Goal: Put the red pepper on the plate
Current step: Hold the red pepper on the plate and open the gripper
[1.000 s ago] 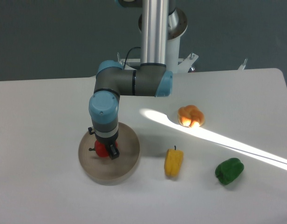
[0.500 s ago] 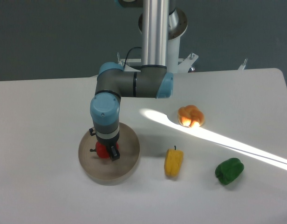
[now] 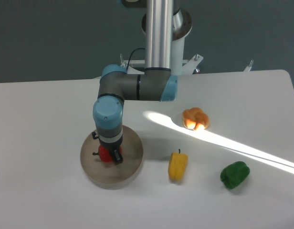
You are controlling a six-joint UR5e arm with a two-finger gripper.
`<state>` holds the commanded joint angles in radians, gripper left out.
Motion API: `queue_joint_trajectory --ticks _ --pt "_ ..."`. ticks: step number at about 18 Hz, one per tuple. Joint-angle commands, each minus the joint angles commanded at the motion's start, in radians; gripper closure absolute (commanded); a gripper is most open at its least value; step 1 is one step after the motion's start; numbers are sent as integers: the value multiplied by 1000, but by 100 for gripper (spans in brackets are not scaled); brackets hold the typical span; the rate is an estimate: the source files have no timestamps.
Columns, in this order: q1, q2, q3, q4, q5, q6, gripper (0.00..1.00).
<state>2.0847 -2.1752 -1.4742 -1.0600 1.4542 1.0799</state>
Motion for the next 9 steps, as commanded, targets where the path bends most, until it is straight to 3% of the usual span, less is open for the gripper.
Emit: queue_joint_trajectory --ticks 3,6,9 --pt "2 0 0 -2 0 0 35" --pt "2 3 0 -2 -2 0 26" --pt "3 8 11 -5 3 0 3"
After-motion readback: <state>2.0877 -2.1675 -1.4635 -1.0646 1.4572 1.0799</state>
